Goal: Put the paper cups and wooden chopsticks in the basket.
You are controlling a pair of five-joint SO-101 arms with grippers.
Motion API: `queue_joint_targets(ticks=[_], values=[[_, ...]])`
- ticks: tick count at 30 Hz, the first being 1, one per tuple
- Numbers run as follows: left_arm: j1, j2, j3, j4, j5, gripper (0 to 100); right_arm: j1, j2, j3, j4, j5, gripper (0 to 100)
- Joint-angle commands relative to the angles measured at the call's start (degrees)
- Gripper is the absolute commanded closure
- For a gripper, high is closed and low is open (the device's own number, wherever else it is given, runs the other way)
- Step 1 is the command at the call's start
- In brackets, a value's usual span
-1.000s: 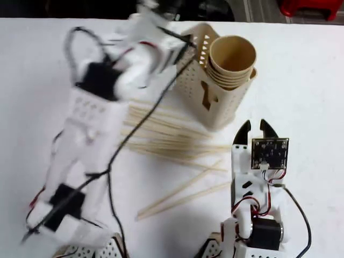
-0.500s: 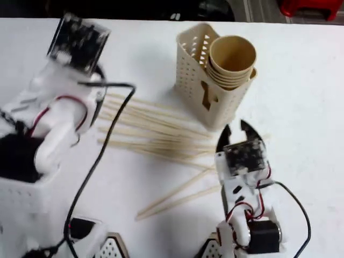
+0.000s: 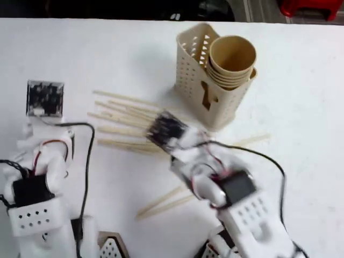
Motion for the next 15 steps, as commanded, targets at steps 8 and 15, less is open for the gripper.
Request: queue_joint_targets(ticks=[8, 15], values=[[-10.33, -4.09, 26.90, -16.97, 0.79, 98, -7.60, 36.18, -18.46, 0.40, 0.88, 80.7], [-12.35, -4.00, 26.55, -16.88, 0.97, 97, -7.52, 55.16, -29.01, 0.40, 7.56, 77.9]])
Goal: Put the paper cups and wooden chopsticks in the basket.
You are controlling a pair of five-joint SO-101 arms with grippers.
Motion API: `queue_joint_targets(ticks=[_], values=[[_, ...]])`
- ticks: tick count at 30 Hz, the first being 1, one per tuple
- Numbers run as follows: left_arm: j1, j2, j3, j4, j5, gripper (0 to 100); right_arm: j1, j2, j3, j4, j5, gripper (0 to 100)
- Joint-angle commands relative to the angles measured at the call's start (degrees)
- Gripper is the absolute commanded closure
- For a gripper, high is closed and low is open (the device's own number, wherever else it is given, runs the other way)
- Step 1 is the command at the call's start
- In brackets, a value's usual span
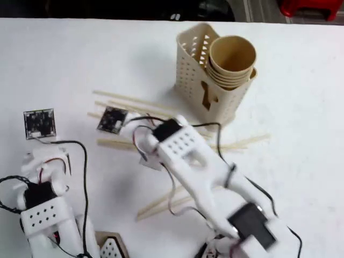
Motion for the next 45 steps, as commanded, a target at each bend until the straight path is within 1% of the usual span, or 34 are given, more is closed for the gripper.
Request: queue_joint_targets(ticks=[1, 11, 13, 19, 24, 29, 35, 41, 45], values=[[-0.84, -1.36, -0.35, -1.49, 0.62, 97, -0.22, 6.81, -6.68, 0.40, 1.93, 77.9], [-0.92, -1.27, -0.26, -1.49, 0.62, 97, -0.04, 22.20, -17.05, 0.13, 2.11, 78.1], [-1.01, -1.27, -0.26, -1.49, 0.62, 97, -0.04, 25.10, -18.73, 0.13, 2.20, 81.3], [-1.01, -1.19, -0.26, -1.49, 0.53, 97, -0.04, 31.25, -21.98, 0.40, 2.20, 98.4], [-1.01, -1.19, -0.26, -1.49, 0.53, 97, 0.40, 30.64, -22.24, 2.77, 6.24, 98.0], [-1.01, -1.19, -0.18, -1.49, 0.44, 97, 2.51, 23.16, -22.15, 5.05, 5.98, 98.0], [-1.01, -1.19, -0.18, -1.49, 0.44, 97, 6.11, 11.91, -22.15, 5.41, -0.88, 98.0], [-0.92, -1.45, 0.35, -1.76, 0.44, 97, 6.81, 2.86, -22.24, 5.05, -14.51, 98.0], [-0.92, -1.45, 0.35, -1.76, 0.44, 97, 6.81, -2.24, -22.24, 4.35, -19.25, 98.0]])
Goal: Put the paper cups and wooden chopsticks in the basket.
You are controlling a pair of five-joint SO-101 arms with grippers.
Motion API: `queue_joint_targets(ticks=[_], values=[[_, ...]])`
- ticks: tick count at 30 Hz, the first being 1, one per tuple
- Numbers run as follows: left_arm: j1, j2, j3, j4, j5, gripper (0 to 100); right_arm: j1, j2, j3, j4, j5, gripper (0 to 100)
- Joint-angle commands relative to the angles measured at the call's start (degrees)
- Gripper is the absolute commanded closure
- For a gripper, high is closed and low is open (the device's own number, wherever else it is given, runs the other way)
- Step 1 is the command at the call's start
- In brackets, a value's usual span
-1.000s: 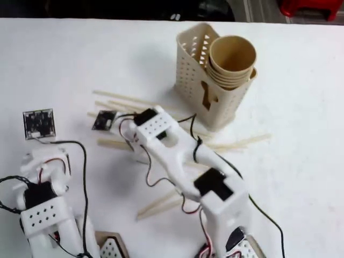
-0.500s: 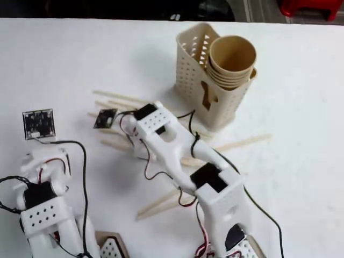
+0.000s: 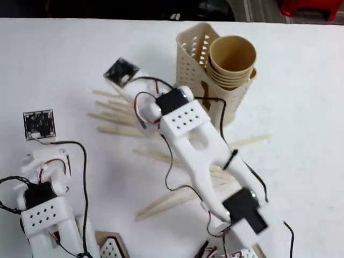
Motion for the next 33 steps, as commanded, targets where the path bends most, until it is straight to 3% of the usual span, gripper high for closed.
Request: queue_joint_targets(ticks=[1, 13, 17, 22, 33], values=[[-0.40, -1.45, -0.18, -1.49, 0.44, 97, 0.92, -7.08, -1.05, -0.92, -3.78, 98.0], [-0.57, -1.45, -0.18, -1.58, 0.44, 97, 0.92, -22.29, -0.53, -2.33, -4.22, 98.1], [-0.57, -1.45, -0.18, -1.58, 0.44, 97, -0.22, -25.27, -0.44, 2.68, -4.22, 98.1], [-0.57, -1.45, -0.18, -1.58, 0.44, 97, -2.86, -22.99, 5.45, 9.80, -4.22, 98.1], [-0.57, -1.45, -0.09, -1.58, 0.35, 97, -2.77, -13.14, 17.41, 8.13, -3.78, 98.1]])
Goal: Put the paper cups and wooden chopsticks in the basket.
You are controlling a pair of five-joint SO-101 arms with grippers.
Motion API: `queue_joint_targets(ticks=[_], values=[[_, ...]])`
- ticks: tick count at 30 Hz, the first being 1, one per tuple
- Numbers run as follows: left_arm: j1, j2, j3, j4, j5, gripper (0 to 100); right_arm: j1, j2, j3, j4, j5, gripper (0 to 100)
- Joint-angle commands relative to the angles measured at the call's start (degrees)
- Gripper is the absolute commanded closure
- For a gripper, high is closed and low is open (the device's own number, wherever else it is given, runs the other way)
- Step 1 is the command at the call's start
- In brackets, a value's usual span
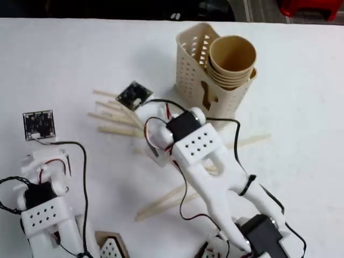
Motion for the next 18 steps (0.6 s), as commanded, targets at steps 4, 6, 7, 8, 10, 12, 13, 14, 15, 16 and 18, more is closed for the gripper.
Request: queue_joint_targets(ticks=[4, 6, 7, 8, 10, 12, 13, 14, 15, 16, 18], values=[[-0.40, -1.45, -0.44, -1.41, 0.35, 97, -0.22, 4.88, 3.69, -0.66, 0.09, 98.1], [-0.40, -1.45, -0.44, -1.41, 0.35, 97, 0.84, 6.29, 5.71, -0.66, 0.09, 98.1], [-0.40, -1.45, -0.44, -1.41, 0.35, 97, 1.54, 6.81, 6.68, -0.66, 0.18, 98.1], [-0.40, -1.45, -0.44, -1.41, 0.35, 97, 2.33, 6.99, 7.65, -0.66, 0.53, 98.1], [-0.40, -1.45, -0.44, -1.41, 0.35, 97, 3.91, 6.99, 9.93, -0.66, 3.52, 98.1], [-0.40, -1.45, -0.44, -1.41, 0.35, 97, 5.32, 6.99, 11.52, -0.66, 5.80, 98.1], [-0.40, -1.45, -0.44, -1.41, 0.35, 97, 5.93, 6.99, 11.78, -0.66, 6.24, 98.1], [-0.40, -1.45, -0.44, -1.41, 0.35, 97, 6.37, 6.90, 11.78, -0.66, 6.24, 98.1], [-0.40, -1.45, -0.44, -1.41, 0.35, 97, 6.73, 6.29, 11.69, -0.66, 6.42, 98.1], [-0.40, -1.45, -0.44, -1.41, 0.35, 97, 6.73, 5.05, 11.69, -0.66, 6.51, 98.1], [-0.40, -1.45, -0.44, -1.41, 0.35, 97, 6.46, 1.36, 11.69, -0.66, 6.33, 98.1]])
